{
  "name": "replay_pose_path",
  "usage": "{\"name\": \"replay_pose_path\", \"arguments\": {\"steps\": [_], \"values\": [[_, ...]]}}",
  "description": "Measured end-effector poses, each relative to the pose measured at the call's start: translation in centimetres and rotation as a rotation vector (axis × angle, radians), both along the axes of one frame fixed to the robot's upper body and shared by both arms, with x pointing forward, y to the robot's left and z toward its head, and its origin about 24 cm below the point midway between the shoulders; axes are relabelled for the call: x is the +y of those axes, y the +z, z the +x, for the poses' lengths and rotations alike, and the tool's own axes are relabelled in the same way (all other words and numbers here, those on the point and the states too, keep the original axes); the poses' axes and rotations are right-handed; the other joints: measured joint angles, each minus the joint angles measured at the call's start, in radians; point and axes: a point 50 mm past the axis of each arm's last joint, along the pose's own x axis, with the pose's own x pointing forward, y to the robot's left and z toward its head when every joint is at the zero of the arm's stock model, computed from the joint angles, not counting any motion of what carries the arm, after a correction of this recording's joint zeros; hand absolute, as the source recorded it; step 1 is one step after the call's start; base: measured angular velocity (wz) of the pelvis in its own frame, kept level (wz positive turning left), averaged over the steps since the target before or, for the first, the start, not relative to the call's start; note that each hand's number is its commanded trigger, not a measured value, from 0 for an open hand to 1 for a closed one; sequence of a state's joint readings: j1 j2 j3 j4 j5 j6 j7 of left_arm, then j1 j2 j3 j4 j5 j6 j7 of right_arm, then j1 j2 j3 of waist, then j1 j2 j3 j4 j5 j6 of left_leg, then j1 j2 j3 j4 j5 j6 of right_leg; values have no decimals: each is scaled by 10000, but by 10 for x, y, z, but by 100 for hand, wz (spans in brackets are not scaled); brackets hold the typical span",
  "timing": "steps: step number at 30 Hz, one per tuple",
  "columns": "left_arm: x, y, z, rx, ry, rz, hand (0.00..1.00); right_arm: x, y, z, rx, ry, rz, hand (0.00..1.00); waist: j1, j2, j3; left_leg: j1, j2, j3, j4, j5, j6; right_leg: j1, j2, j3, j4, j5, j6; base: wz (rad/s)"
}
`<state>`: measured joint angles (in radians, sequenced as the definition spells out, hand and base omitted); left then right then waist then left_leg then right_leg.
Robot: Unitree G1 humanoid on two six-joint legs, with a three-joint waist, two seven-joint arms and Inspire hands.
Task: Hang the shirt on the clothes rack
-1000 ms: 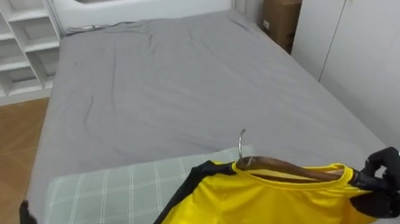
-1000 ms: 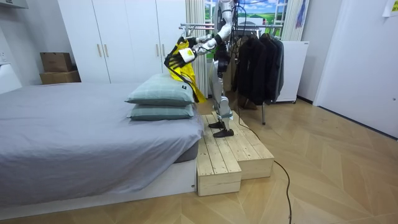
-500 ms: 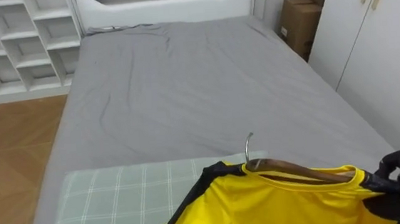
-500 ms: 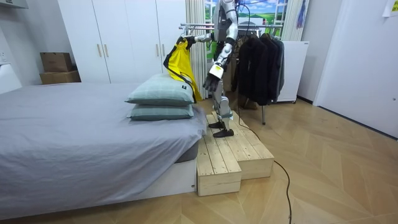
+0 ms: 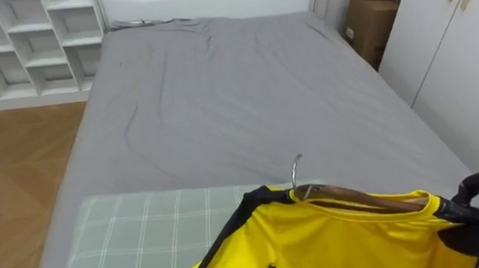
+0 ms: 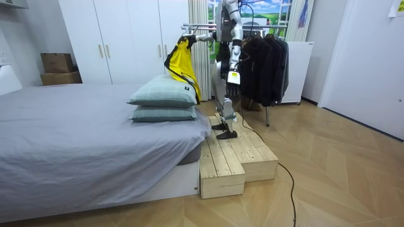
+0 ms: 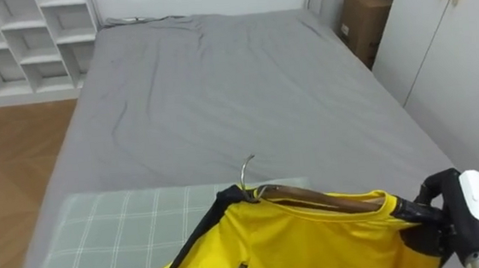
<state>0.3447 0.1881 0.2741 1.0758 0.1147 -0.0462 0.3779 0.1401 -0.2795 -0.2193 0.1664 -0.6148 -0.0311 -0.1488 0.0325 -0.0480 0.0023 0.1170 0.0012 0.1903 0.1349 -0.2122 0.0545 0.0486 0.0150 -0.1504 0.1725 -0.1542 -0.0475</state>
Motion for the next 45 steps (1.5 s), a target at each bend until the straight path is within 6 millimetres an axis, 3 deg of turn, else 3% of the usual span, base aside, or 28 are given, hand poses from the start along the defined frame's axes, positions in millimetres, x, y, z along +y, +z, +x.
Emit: {"name": "replay_pose_path", "arguments": {"steps": [11, 18, 23, 25, 27, 29, 31, 34, 36, 37, 39, 42, 44, 45], "values": [[-2, -2, 21, -162, -879, -238, 0, -1, -6, -3, -267, -443, 2248, 100, -141, -241, -2, 0, 3, 150, 80, -61, 18, 5, 1, 82, 19, -3, 3, -2], [-6, -5, 34, -9, -1587, -364, 0, 0, -18, -15, -5, -725, 3472, 100, -291, -218, 5, -9, 53, 403, 258, -274, 87, -91, 37, 263, 152, -27, 64, -13], [-11, -7, 37, 267, -2311, -657, 0, 13, -24, -13, 496, -194, 3920, 100, -477, -185, 18, 124, 119, 1177, 219, -351, 107, -462, 117, 681, 423, -26, 67, -42], [-11, -7, 39, 230, -2294, -864, 0, 15, -24, -12, 547, -38, 4003, 100, -558, -203, -2, 173, 199, 1802, 173, -397, 105, -710, 161, 580, 566, 23, 38, -83], [-12, -8, 38, 255, -2303, -962, 0, 16, -22, -10, 511, 91, 3925, 100, -389, -157, 16, 198, 295, 2533, 179, -453, 59, -1019, 63, -339, 714, 90, -28, -119], [-12, -8, 39, 240, -2333, -1092, 0, 17, -20, -8, 504, 200, 3723, 100, -237, -98, 47, 251, 501, 3508, 429, -733, -24, -1378, -332, -2002, 1174, 120, -98, -124], [-14, -9, 39, 263, -2425, -1211, 0, 18, -20, -7, 556, 263, 3607, 100, -281, -16, 44, 353, 615, 4071, 597, -931, -119, -1498, -410, -2693, 1618, 69, -146, -96], [-14, -10, 41, 415, -2338, -1421, 0, 19, -20, -7, 576, 295, 3454, 100, -360, 6, 35, 543, 648, 4837, 652, -1057, -231, -1801, -473, -2762, 2136, -76, -128, -74], [-13, -10, 37, 639, -2156, -1503, 0, 19, -20, -7, 589, 297, 3408, 100, -590, -46, 19, 583, 631, 4956, 728, -1094, -283, -1875, -455, -2701, 2144, -148, -245, -34], [-13, -11, 36, 742, -2119, -1585, 0, 18, -20, -7, 592, 299, 3355, 100, -794, -54, 49, 594, 637, 5002, 786, -1115, -318, -1914, -399, -2598, 2102, -164, -308, -18], [-13, -11, 34, 899, -2052, -1612, 0, 18, -20, -7, 611, 331, 3333, 100, -813, -37, 79, 571, 695, 5208, 1014, -1243, -377, -1933, -360, -2571, 2108, -269, -594, -26], [-8, -9, 29, 1049, -1610, -1494, 0, 21, -16, -4, 629, 601, 3003, 100, -790, -85, 67, 571, 987, 5681, 1508, -1482, -592, -1983, -167, -2440, 2172, -394, -803, -43], [-3, -8, 23, 1389, -1469, -1371, 0, 25, -8, 0, 456, 941, 2426, 100, -790, -236, 78, 371, 1489, 6011, 3061, -1700, -733, -2001, 133, -1705, 2281, -578, -927, -60], [-3, -8, 20, 1522, -1420, -1339, 0, 27, -7, 2, 449, 1071, 2310, 100, -752, -295, 71, 197, 1714, 5935, 3873, -1668, -734, -1981, 197, -1472, 2287, -596, -957, -98]]}}
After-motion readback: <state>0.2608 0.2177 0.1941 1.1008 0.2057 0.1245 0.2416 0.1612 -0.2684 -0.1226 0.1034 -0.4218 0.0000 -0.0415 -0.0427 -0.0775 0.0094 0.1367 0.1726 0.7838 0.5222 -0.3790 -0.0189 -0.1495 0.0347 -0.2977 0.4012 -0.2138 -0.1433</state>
